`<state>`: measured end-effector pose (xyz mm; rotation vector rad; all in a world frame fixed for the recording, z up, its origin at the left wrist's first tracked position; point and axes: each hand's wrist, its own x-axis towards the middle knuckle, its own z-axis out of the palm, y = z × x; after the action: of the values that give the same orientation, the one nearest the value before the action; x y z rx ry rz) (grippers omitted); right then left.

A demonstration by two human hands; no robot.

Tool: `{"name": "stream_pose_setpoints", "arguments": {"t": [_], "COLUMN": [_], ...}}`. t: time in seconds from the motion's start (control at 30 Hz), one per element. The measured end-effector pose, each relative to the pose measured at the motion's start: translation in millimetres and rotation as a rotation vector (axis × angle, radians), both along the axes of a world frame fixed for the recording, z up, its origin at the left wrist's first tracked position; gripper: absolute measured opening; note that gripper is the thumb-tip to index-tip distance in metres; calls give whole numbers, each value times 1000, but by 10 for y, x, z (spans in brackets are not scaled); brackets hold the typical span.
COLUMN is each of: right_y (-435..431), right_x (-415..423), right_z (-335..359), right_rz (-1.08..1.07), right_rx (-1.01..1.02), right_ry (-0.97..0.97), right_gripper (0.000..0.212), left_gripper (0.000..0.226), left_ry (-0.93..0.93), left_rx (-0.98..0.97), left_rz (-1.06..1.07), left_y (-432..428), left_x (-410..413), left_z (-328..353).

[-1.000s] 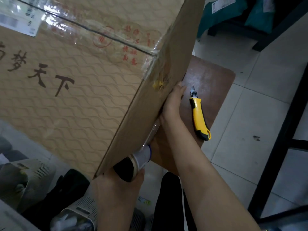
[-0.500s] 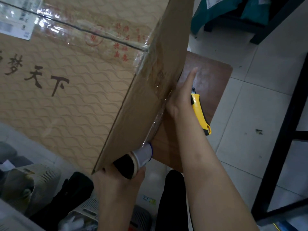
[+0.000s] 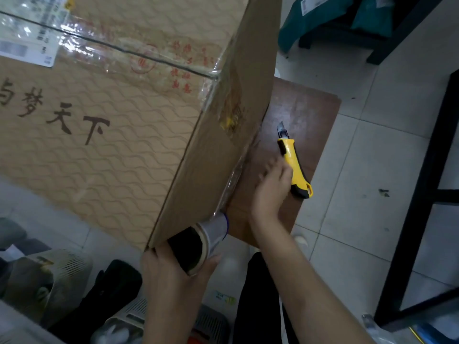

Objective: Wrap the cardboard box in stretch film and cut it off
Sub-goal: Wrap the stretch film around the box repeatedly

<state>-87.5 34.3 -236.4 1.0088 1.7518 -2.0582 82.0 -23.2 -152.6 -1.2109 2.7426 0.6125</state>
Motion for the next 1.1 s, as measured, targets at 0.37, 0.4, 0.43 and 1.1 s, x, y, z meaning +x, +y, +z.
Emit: {"name": "stream_pose_setpoints", "arguments": {"t": [0.37, 0.4, 0.43, 1.1], "right_y": [353, 338, 326, 136], "right_x": [1531, 1541, 1545, 2178], "right_z": [-323, -343, -361, -129], "right_rz": [338, 327, 304, -107], "right_rx": [-140, -193, -248, -559], "right_ry": [-560, -589, -599, -365], "right_gripper": [24, 24, 24, 33], "left_gripper": [30, 31, 33, 38], "left_ry": [104, 101, 99, 247], "left_rx": [-224, -222, -216, 271], "left_rz": [-519, -554, -583, -667], "left_y": [-14, -58, -104, -619], "left_x": [550, 577, 596, 610], "left_z": [30, -8, -36, 218]}}
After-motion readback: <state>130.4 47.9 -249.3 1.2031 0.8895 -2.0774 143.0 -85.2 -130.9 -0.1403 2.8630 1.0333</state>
